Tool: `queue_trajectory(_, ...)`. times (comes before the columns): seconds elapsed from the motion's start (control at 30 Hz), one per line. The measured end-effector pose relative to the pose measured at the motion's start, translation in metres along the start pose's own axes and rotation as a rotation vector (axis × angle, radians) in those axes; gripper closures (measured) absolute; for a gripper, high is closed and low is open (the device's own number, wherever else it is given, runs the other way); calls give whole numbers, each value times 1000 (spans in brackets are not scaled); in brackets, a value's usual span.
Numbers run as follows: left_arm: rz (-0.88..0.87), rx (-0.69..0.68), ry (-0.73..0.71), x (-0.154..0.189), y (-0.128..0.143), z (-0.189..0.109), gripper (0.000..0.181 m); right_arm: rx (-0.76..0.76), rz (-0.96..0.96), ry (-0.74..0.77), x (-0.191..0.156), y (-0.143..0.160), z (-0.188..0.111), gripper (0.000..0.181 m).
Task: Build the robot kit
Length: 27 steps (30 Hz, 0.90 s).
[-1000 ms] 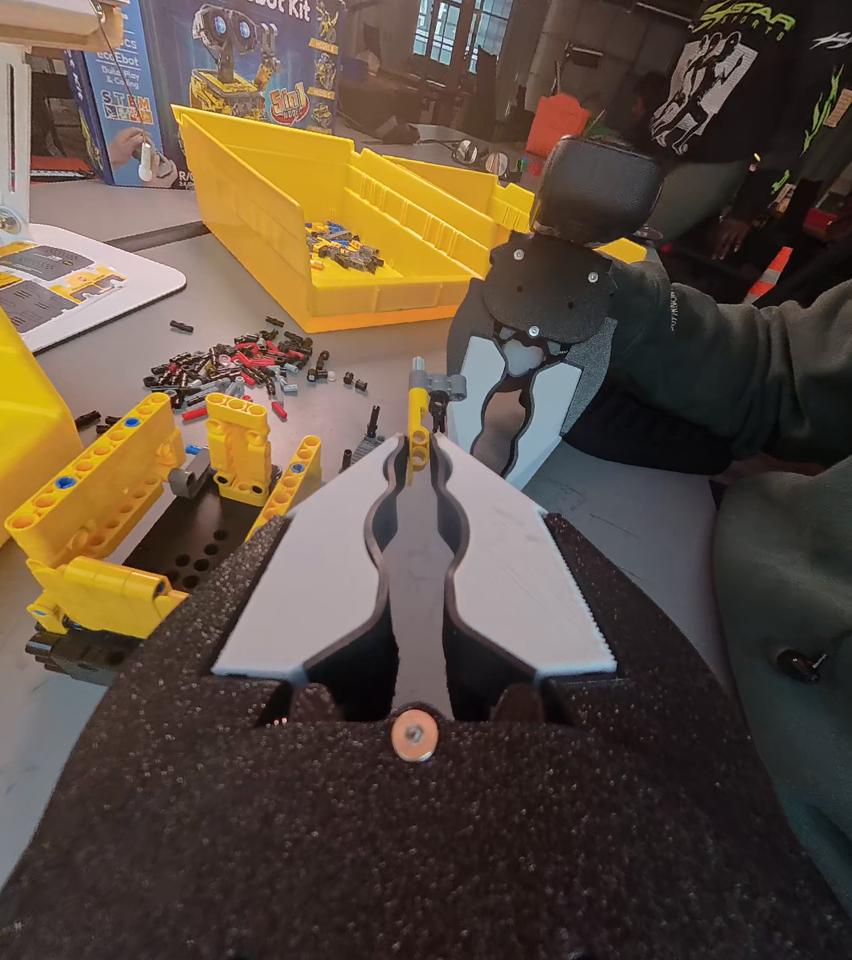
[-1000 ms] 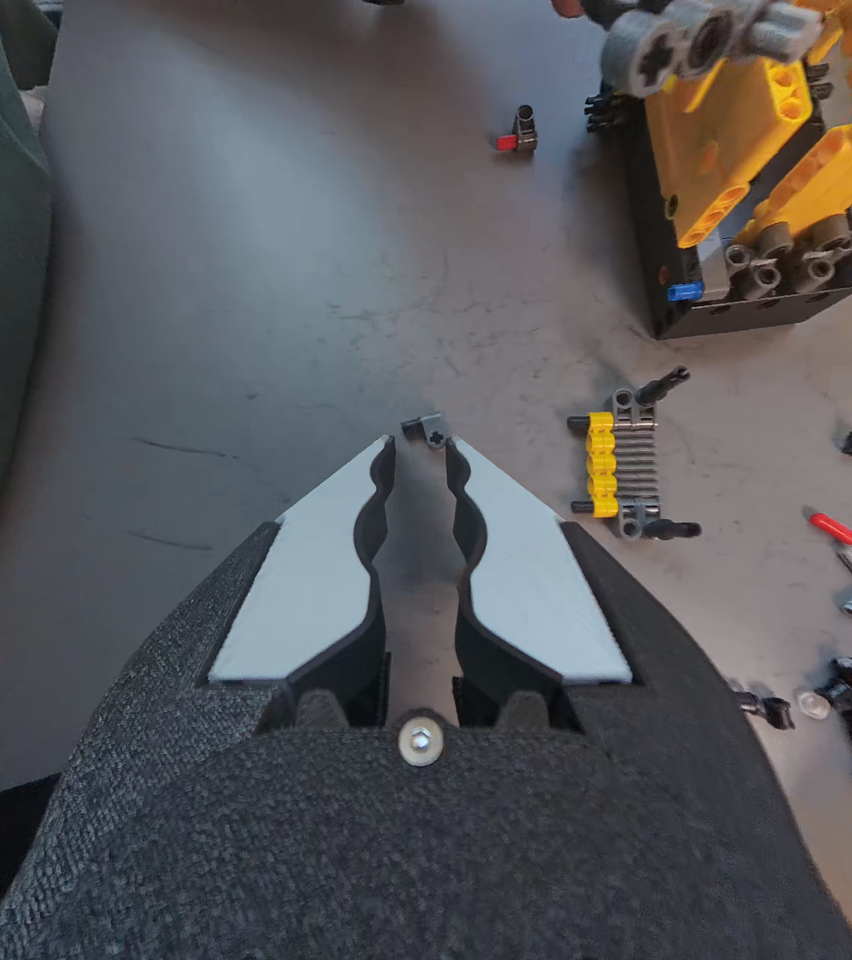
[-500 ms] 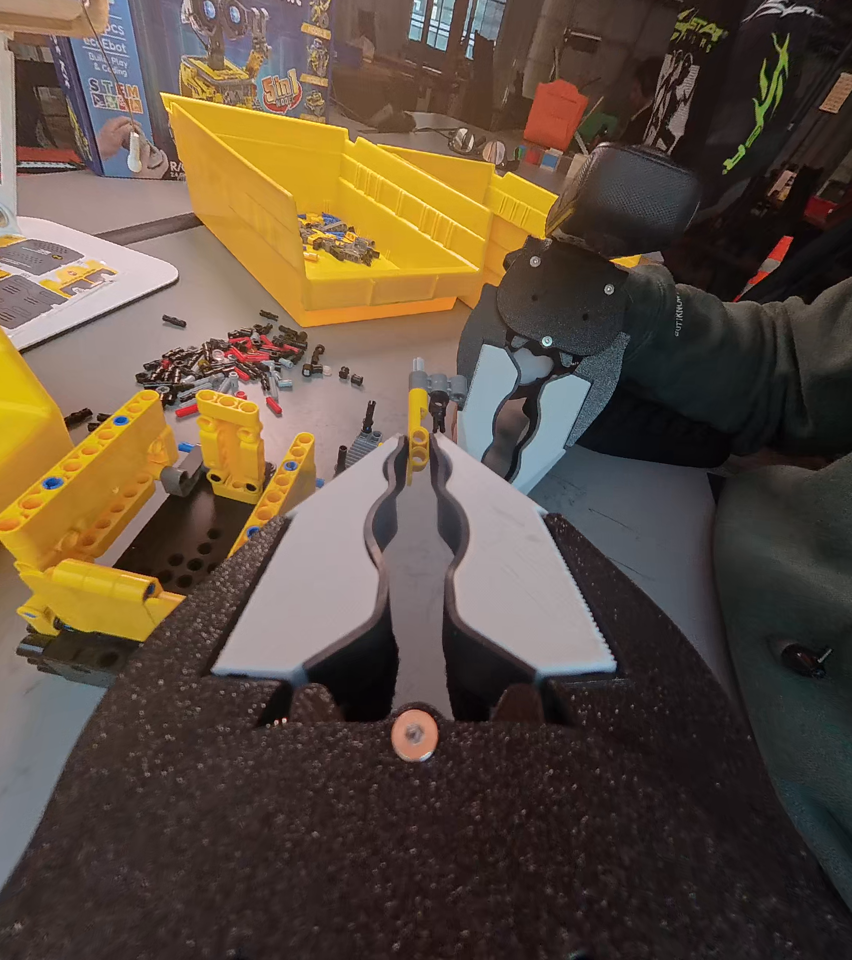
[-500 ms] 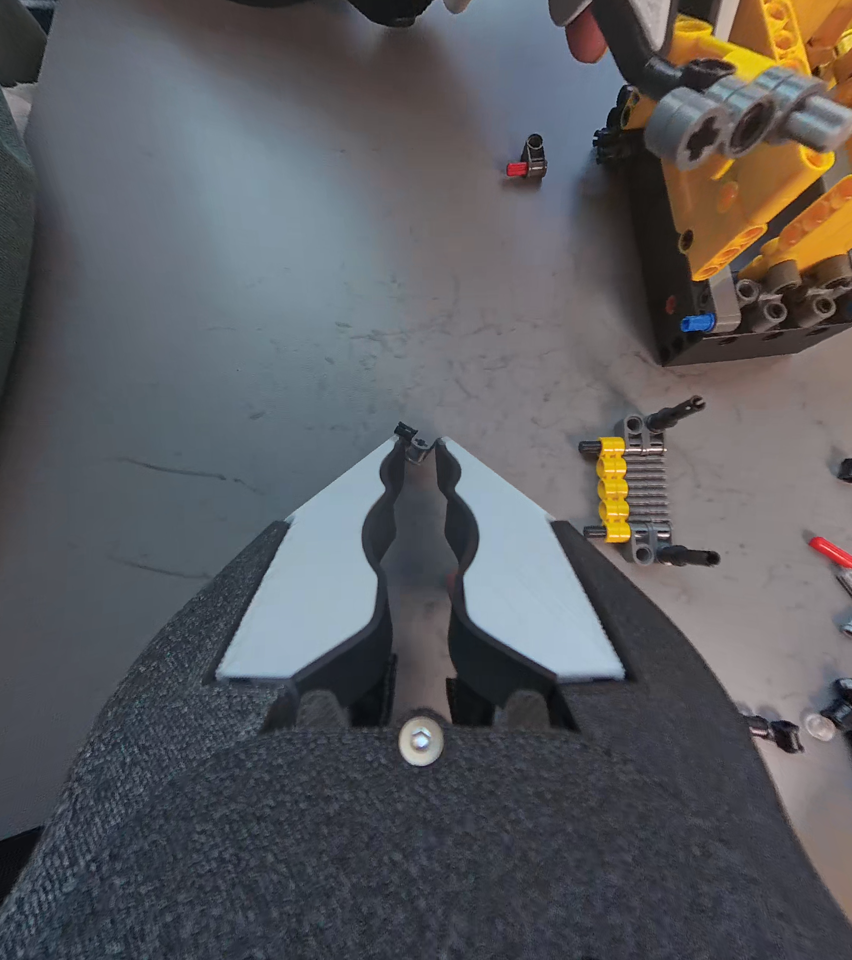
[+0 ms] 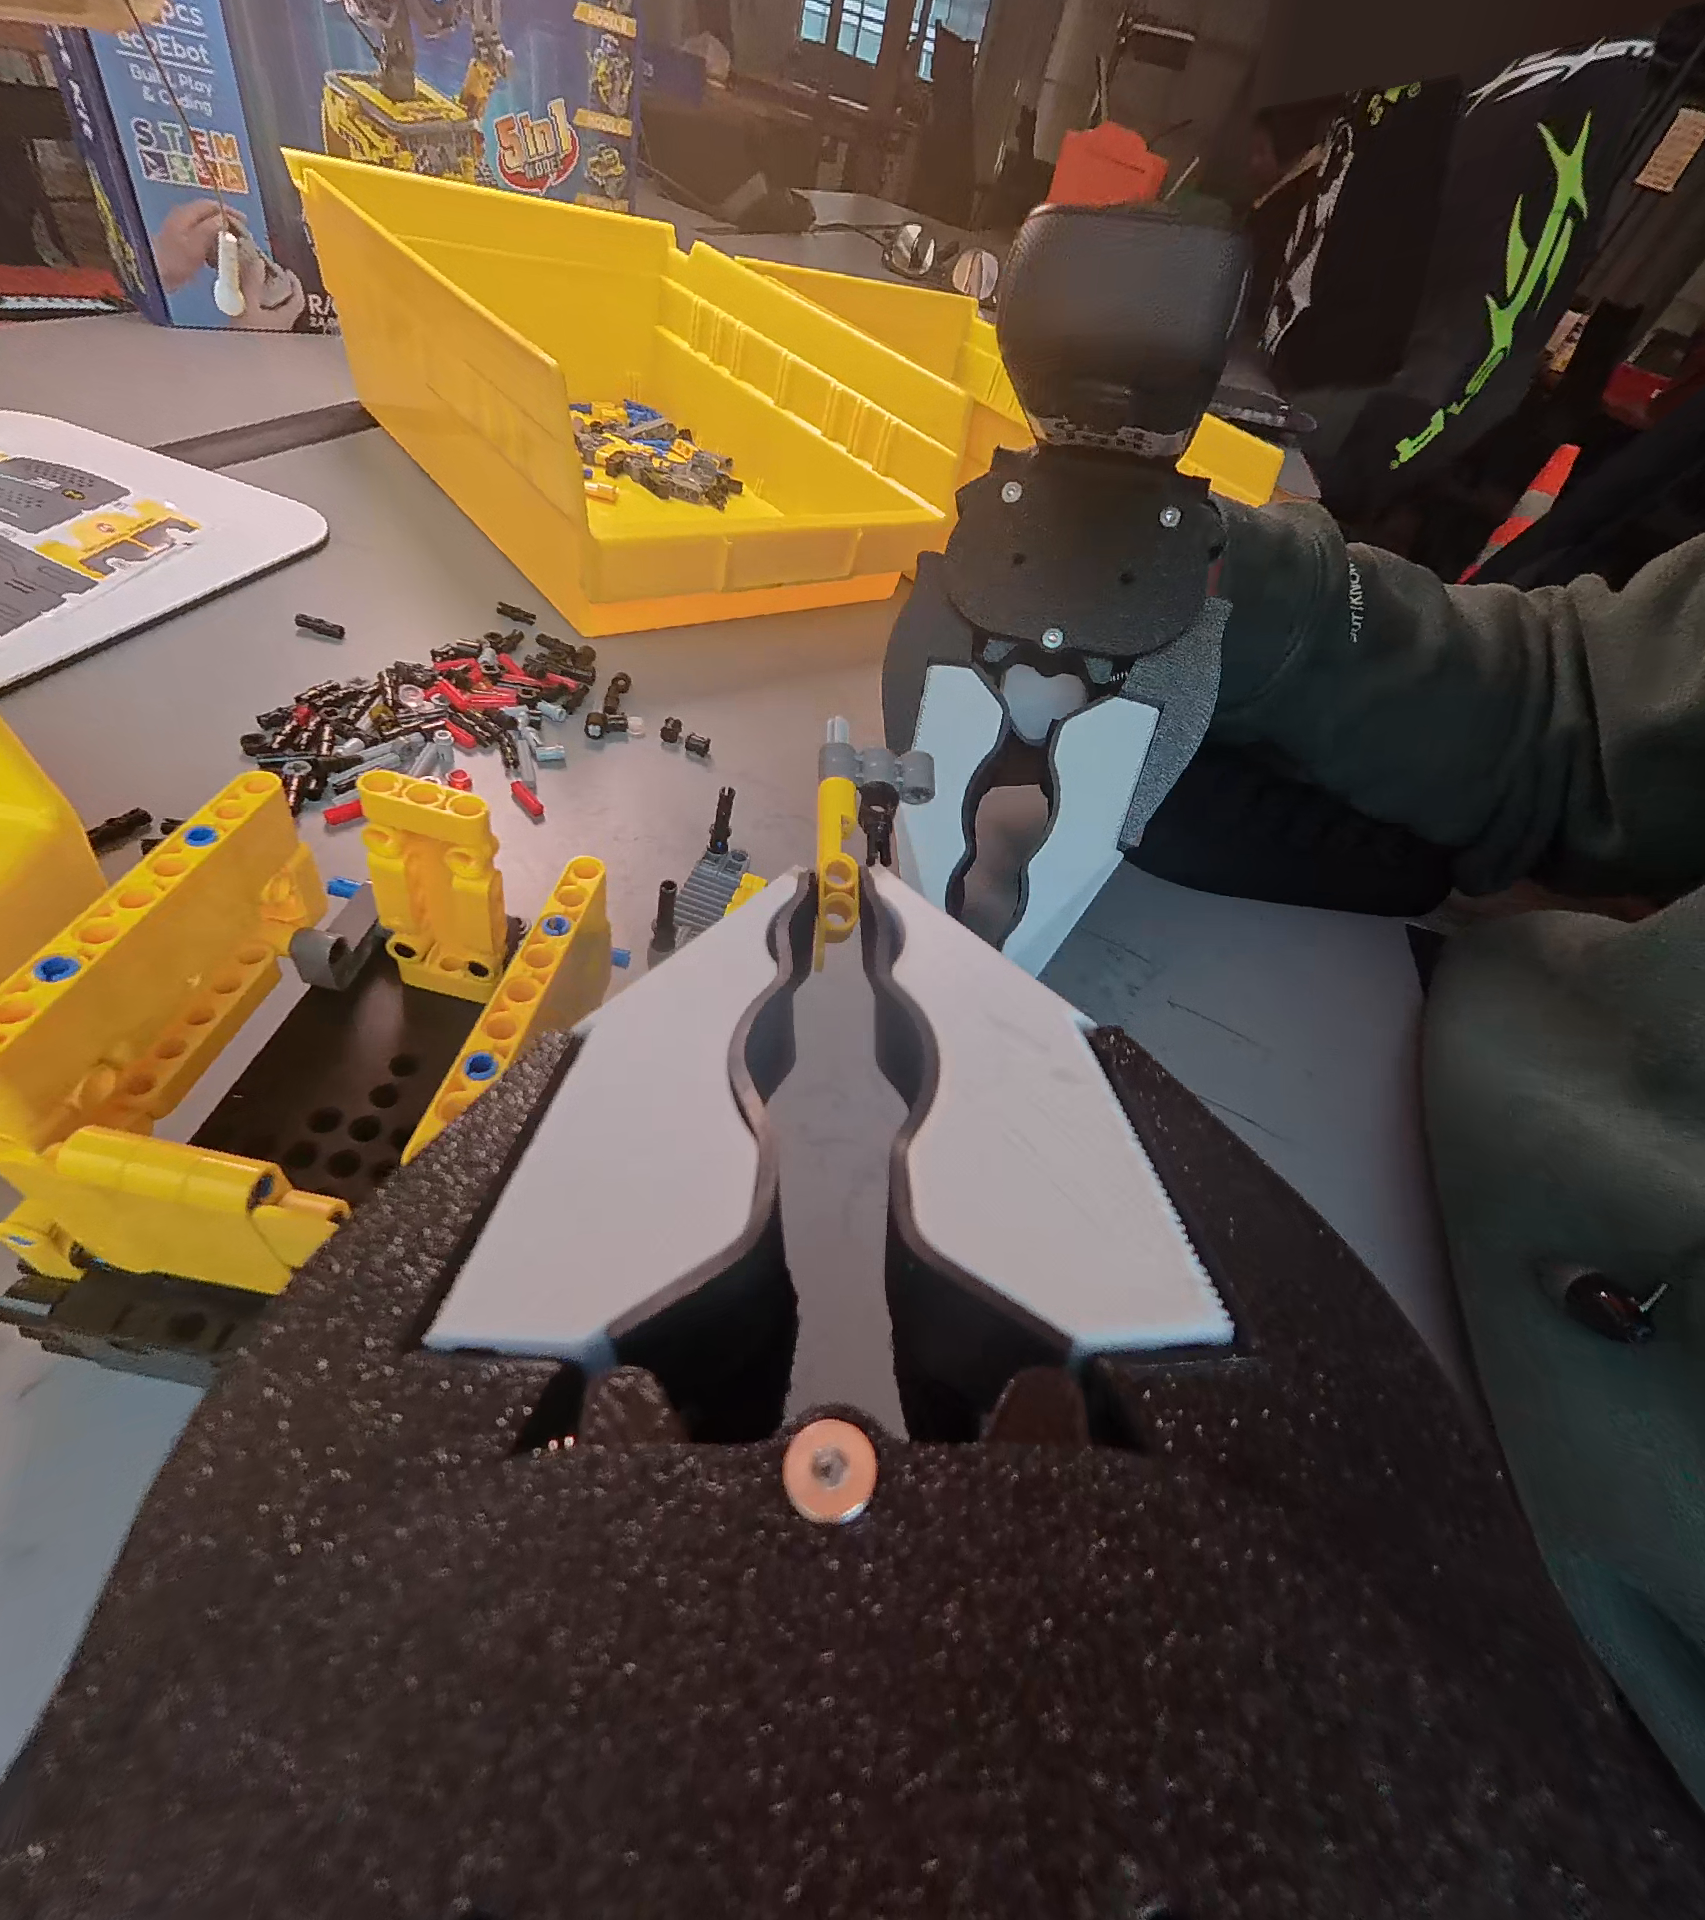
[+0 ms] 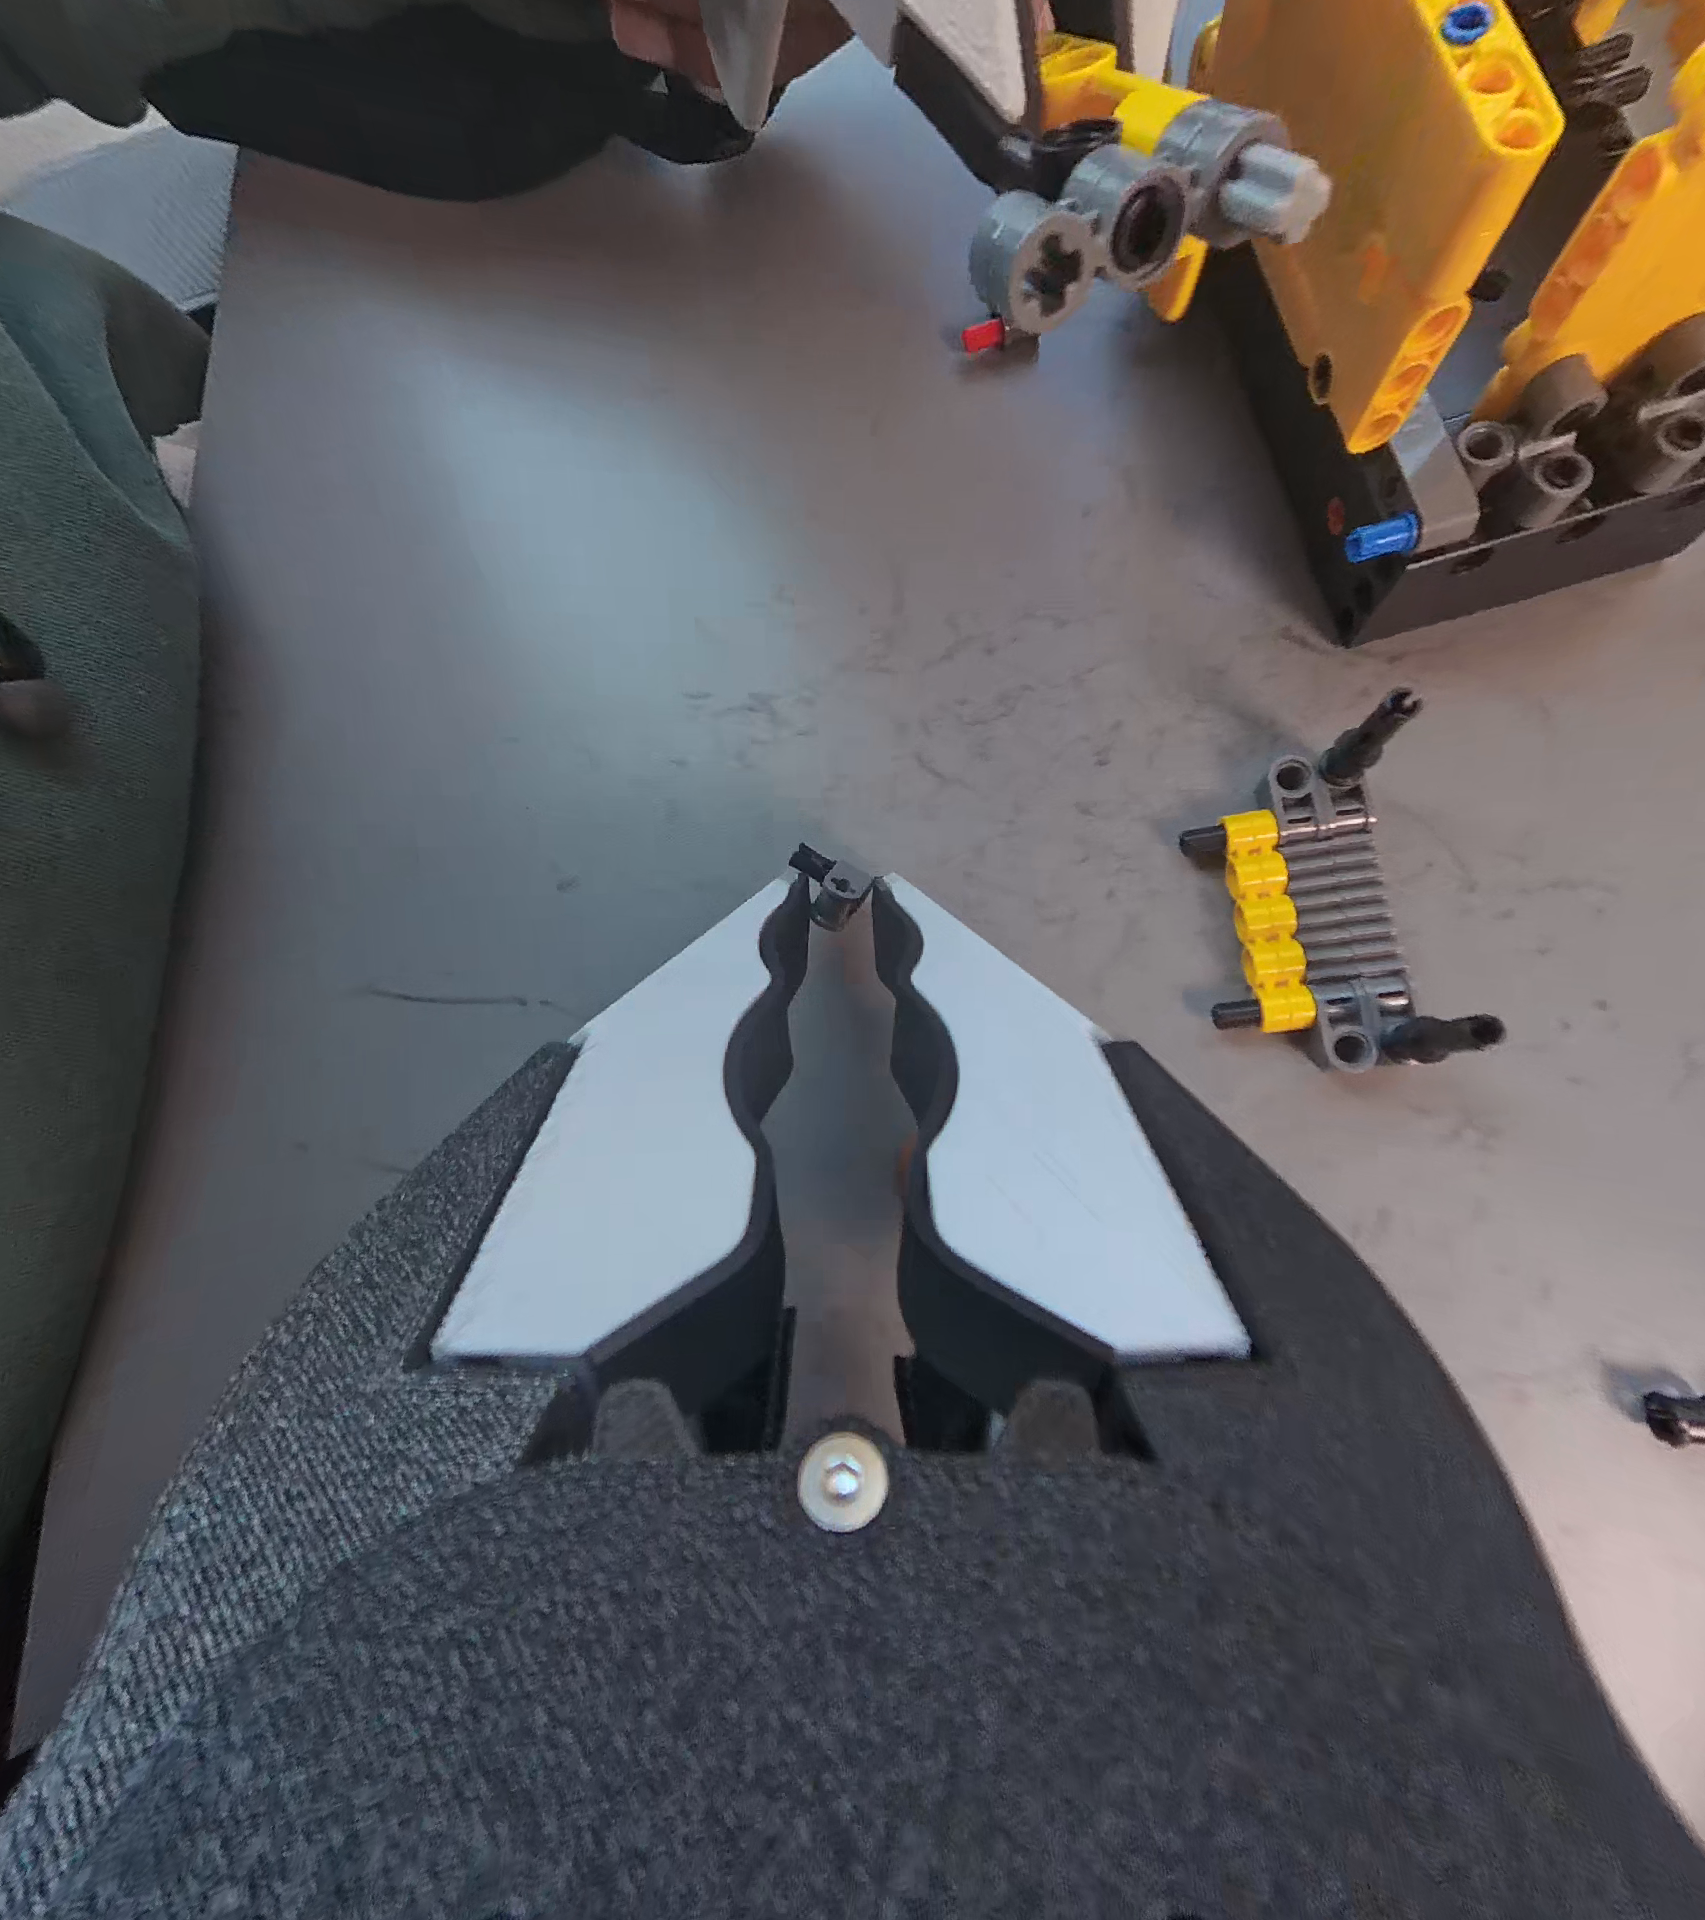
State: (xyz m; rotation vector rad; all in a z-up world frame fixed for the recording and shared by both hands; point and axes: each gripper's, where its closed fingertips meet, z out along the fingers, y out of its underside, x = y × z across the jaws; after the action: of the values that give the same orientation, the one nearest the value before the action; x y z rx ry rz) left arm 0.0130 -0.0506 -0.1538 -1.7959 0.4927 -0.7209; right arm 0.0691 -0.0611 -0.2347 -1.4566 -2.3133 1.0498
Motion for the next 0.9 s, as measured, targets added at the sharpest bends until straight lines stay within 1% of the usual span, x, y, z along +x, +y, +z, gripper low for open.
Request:
queue_trajectory(0.27, 5, -16, -1, 0, 3, 1, 174, -5, 9, 52, 8, 1, -2, 170)
queue_trajectory(0.47, 15, -24, -8, 0, 4, 2, 174, -45, 20, 168, 23, 5, -3, 170)
queue_trajectory(0.57, 13, -28, -10, -1, 5, 2, 174, -67, -12, 196, 22, 5, -2, 169)
queue_trajectory(0.67, 16, -31, -13, -1, 5, 2, 174, -82, -44, 166, 15, 8, -3, 163)
queue_trajectory(0.77, 20, -32, -15, -1, 5, 2, 174, -87, -88, 143, 10, 11, -7, 163)
queue_trajectory(0.9, 16, -40, -12, -2, 7, 3, 175, -65, -161, 126, 9, 7, -15, 163)
